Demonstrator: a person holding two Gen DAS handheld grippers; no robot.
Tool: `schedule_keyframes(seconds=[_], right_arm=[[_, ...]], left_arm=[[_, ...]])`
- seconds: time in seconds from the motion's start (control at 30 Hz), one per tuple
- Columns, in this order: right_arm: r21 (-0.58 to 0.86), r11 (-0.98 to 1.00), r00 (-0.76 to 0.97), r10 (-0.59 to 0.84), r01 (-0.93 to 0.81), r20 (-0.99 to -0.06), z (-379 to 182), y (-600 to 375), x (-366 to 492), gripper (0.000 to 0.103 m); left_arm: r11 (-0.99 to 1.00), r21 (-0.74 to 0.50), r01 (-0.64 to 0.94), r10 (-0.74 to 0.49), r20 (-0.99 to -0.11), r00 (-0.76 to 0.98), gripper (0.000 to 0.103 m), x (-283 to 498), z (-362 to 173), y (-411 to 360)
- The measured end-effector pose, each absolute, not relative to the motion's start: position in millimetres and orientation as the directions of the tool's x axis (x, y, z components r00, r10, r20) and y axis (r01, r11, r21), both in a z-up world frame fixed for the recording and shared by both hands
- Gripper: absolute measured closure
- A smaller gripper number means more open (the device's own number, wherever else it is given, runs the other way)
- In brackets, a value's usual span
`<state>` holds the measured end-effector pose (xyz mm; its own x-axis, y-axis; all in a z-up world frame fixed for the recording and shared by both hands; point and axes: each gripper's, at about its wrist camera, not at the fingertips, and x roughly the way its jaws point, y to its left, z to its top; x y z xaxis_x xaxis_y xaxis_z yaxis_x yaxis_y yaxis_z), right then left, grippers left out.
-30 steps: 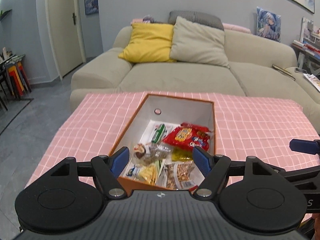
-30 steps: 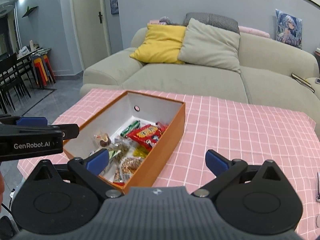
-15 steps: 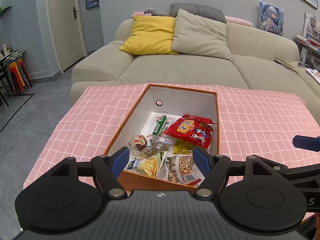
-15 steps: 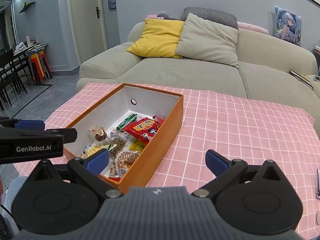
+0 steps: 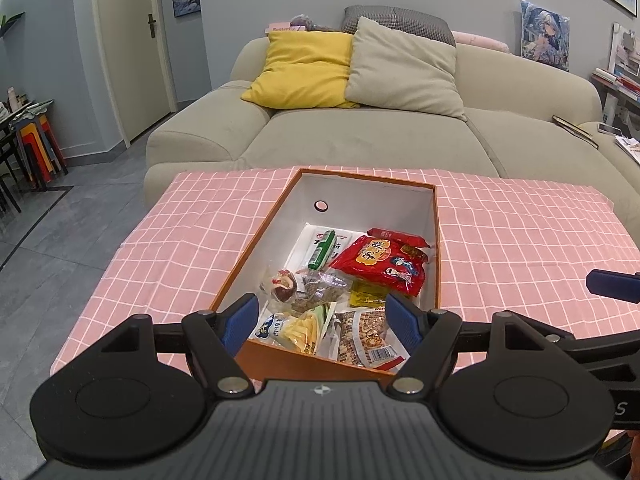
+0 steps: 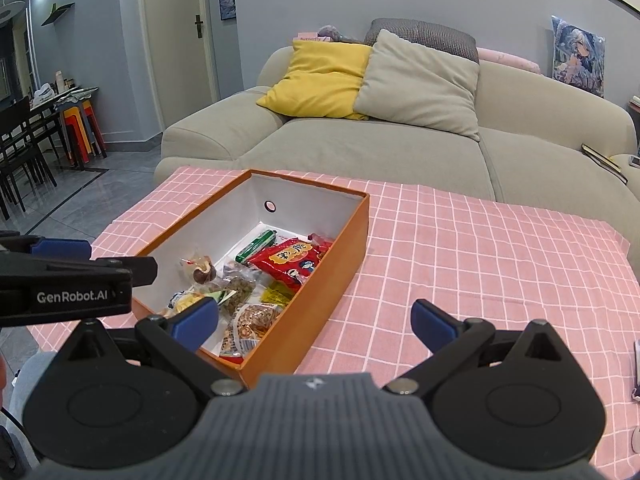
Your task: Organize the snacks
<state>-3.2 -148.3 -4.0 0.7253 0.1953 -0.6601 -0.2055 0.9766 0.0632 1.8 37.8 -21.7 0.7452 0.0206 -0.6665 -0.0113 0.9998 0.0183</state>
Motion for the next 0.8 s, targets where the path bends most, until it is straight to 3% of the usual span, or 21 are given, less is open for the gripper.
schedule_keyframes(seconds=[0.8], right_arm=[[0.064, 0.977, 0.730, 0.194, -0.203, -0.655, -1.4, -150.8, -1.6, 0.004]], left_arm=[[1.000, 0.018, -0.014, 0.023, -0.666, 0.745, 0.018, 2.1, -20.0, 40.0]])
